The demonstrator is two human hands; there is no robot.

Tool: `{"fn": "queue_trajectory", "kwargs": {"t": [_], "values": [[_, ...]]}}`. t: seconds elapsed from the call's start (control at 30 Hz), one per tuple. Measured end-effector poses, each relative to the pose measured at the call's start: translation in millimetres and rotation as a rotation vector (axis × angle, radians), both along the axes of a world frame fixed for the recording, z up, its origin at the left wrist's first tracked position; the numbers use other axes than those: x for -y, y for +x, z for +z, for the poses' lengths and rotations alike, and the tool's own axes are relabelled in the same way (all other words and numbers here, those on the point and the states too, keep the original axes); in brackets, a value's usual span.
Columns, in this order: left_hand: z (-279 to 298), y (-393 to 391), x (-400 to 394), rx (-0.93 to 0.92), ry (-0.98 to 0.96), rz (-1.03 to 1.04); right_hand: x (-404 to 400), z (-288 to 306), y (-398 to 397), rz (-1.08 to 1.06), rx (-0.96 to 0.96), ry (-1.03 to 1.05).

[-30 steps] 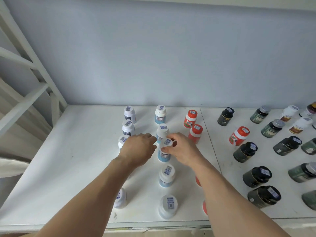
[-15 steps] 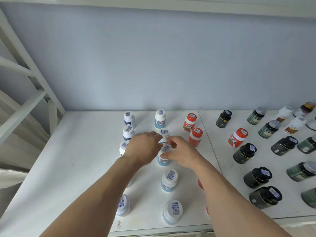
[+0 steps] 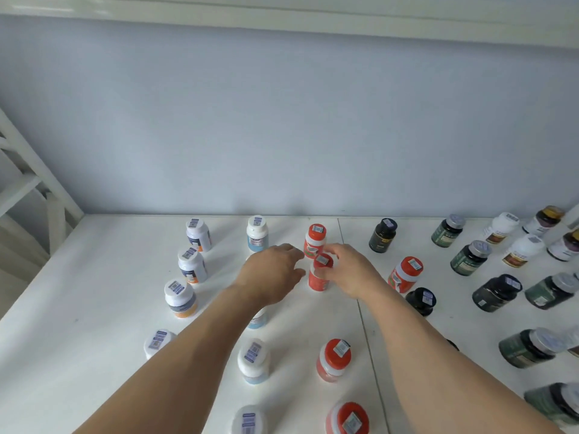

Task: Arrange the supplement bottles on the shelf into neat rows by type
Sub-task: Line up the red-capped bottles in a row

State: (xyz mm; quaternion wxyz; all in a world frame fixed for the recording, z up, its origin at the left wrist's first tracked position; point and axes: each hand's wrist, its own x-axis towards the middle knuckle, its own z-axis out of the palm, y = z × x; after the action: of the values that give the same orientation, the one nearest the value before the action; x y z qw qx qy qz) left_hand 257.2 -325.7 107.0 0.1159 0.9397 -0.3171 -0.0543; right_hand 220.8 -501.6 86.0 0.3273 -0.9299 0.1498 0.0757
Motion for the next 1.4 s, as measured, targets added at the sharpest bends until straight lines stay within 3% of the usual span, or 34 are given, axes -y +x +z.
{"fn": "queue_trajectory", "kwargs": {"t": [0.33,0.5,0.77,1.0,1.17,1.3,1.4], "values": [[-18.2,-3.5,39.6,-0.307,-0.001,0.18,26.8,-8.9,13.0,0.09,0.011,0.112],[-24.4,4.9,47.9,-0.542,-0.189,0.283,35.9,9.5,19.2,0.132,0.016,0.146],[-30.2,8.9,43.7,-0.723,-0.48,0.326,37.3,15.3,30.7,0.075,0.05,0.193],[-29.5,17.0,35.9,-0.891,-0.59,0.308,32.7,16.0,34.9,0.003,0.045,0.305],[-32.0,20.9,37.1,-0.811,-0.534,0.309,32.0,14.8,38.1,0.01,0.049,0.297],[-28.6,20.6,41.6,-0.423,-0.121,0.204,32.4,9.2,33.4,0.042,0.044,0.267],[-27.7,21.9,43.1,-0.216,0.079,0.105,31.6,-3.3,27.0,0.05,0.016,0.277]]}}
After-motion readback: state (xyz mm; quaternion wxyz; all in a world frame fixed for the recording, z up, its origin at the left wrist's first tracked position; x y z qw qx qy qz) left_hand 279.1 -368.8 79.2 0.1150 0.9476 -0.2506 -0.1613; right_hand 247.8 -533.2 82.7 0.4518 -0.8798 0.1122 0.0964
